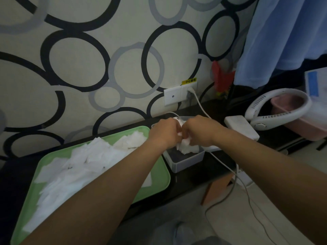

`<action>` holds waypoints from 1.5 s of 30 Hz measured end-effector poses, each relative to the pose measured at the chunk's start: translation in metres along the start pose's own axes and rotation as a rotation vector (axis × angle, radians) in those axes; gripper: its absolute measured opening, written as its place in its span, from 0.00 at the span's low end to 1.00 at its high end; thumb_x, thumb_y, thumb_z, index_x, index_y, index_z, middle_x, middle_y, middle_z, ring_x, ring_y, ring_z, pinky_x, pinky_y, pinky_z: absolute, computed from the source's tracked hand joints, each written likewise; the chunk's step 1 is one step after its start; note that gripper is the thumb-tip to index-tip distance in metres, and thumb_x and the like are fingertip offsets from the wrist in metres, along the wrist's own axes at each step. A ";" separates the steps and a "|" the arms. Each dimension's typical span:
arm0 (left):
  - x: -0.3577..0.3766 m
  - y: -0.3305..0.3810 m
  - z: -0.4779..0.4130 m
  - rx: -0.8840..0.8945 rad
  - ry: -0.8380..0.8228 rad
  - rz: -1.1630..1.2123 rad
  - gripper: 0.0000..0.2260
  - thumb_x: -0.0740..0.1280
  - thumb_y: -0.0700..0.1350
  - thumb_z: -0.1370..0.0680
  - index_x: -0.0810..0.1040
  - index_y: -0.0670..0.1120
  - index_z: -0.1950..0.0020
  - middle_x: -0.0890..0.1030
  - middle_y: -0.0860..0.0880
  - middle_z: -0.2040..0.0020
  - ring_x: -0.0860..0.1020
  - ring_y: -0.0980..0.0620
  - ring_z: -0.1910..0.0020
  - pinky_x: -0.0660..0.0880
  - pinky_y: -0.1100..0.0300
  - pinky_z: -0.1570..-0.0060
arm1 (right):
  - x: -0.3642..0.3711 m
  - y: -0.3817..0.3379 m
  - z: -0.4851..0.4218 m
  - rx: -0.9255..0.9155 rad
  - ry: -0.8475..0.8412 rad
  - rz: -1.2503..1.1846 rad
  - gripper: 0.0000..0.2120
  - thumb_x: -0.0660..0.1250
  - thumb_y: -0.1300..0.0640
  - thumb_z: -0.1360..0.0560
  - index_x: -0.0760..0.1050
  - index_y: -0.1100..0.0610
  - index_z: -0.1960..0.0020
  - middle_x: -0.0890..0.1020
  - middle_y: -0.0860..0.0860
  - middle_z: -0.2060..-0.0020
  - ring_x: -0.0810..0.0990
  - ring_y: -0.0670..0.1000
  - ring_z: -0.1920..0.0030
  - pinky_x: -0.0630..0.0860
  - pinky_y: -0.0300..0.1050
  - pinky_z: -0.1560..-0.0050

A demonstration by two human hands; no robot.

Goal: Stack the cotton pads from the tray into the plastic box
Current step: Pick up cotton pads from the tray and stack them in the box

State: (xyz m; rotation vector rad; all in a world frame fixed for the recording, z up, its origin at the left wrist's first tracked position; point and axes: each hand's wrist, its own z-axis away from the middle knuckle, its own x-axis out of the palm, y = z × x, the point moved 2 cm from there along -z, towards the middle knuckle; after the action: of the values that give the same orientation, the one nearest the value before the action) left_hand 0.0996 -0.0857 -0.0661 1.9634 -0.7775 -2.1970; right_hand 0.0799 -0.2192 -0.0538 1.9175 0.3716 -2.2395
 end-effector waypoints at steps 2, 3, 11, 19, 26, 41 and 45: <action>-0.002 -0.001 0.002 -0.002 -0.010 0.031 0.06 0.74 0.52 0.26 0.77 0.56 0.58 0.84 0.47 0.50 0.82 0.45 0.50 0.79 0.49 0.46 | 0.001 -0.001 0.001 0.020 0.040 0.058 0.13 0.71 0.55 0.27 0.79 0.46 0.43 0.80 0.50 0.48 0.79 0.53 0.48 0.78 0.49 0.49; -0.003 -0.002 0.003 -0.003 -0.003 0.038 0.07 0.74 0.49 0.26 0.76 0.57 0.58 0.84 0.47 0.49 0.82 0.45 0.49 0.79 0.49 0.46 | 0.002 -0.001 0.001 0.029 0.065 0.081 0.14 0.70 0.55 0.26 0.77 0.46 0.42 0.79 0.50 0.48 0.78 0.53 0.47 0.77 0.48 0.50; -0.004 -0.016 0.018 0.037 0.078 0.169 0.08 0.68 0.43 0.26 0.75 0.57 0.54 0.83 0.49 0.51 0.81 0.46 0.52 0.80 0.48 0.48 | -0.001 0.001 0.007 0.090 0.065 -0.019 0.12 0.67 0.62 0.26 0.73 0.49 0.46 0.77 0.51 0.48 0.78 0.53 0.52 0.79 0.49 0.50; -0.021 -0.049 0.043 0.013 0.195 0.283 0.05 0.70 0.44 0.25 0.78 0.54 0.55 0.83 0.53 0.54 0.80 0.51 0.56 0.79 0.53 0.48 | -0.010 -0.007 0.017 0.075 0.048 0.039 0.10 0.66 0.55 0.23 0.82 0.46 0.46 0.76 0.50 0.43 0.78 0.53 0.47 0.78 0.51 0.45; -0.037 -0.072 0.063 -0.021 0.226 0.326 0.03 0.71 0.44 0.25 0.80 0.52 0.56 0.83 0.53 0.56 0.80 0.54 0.54 0.77 0.57 0.47 | -0.030 -0.029 0.023 0.120 0.032 0.047 0.10 0.62 0.53 0.24 0.82 0.47 0.51 0.82 0.50 0.52 0.80 0.55 0.55 0.81 0.55 0.52; -0.054 -0.147 0.125 -0.310 0.358 0.530 0.08 0.71 0.41 0.24 0.80 0.53 0.58 0.82 0.55 0.57 0.80 0.53 0.54 0.72 0.63 0.55 | -0.004 -0.145 -0.011 0.090 0.126 -0.620 0.10 0.66 0.63 0.24 0.81 0.53 0.47 0.83 0.53 0.45 0.82 0.53 0.45 0.79 0.46 0.43; -0.054 -0.152 0.123 -0.320 0.357 0.534 0.06 0.71 0.41 0.23 0.81 0.52 0.56 0.82 0.54 0.56 0.79 0.55 0.53 0.70 0.67 0.58 | 0.019 -0.148 -0.020 0.133 0.078 -0.484 0.11 0.70 0.55 0.26 0.82 0.58 0.46 0.84 0.54 0.48 0.81 0.54 0.46 0.77 0.48 0.42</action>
State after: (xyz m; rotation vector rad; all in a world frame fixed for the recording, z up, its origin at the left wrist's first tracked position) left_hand 0.0312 0.1048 -0.0771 1.6731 -0.7308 -1.5072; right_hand 0.0532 -0.0715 -0.0642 2.1745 0.7927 -2.5342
